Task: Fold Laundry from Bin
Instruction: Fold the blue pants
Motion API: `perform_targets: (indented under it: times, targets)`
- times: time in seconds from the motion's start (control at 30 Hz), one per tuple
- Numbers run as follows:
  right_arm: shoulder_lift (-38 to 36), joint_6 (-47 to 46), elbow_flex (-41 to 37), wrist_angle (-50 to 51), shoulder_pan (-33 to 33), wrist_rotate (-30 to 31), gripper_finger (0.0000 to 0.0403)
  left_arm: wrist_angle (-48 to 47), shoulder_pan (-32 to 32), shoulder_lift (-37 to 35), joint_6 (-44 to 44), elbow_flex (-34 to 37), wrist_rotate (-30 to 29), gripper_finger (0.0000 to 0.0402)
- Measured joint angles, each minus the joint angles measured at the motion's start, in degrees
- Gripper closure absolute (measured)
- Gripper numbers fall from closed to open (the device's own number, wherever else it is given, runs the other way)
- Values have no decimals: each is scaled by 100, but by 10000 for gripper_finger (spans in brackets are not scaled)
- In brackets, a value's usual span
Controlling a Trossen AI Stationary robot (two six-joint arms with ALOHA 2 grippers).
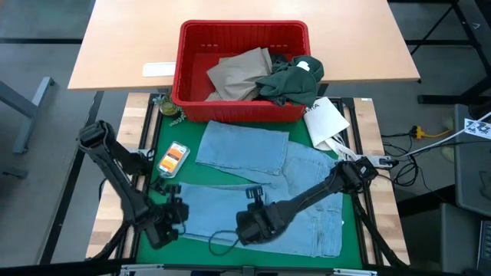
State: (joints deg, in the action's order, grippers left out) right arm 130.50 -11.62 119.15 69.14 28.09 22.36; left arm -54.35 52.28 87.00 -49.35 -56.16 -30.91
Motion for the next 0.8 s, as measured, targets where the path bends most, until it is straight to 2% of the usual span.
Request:
perform_targets:
  times: [0.3,0.43,0.53,0.67,0.8]
  targets:
    - [0,0,-771,-77,-484,-506,402,87,-1011,2,-6,1121,355,310]
    - [0,0,-1083,-220,-573,-551,402,455,-1348,2,-8,1595,808,310]
    - [0,0,-1272,-307,-576,-550,402,782,-1493,-52,-8,1889,926,310]
    - [0,0,-1431,-376,-572,-549,402,812,-1530,-56,-7,1942,922,310]
    - [-2,0,-1413,-339,-572,-547,402,484,-1549,-61,-3,1666,1048,310]
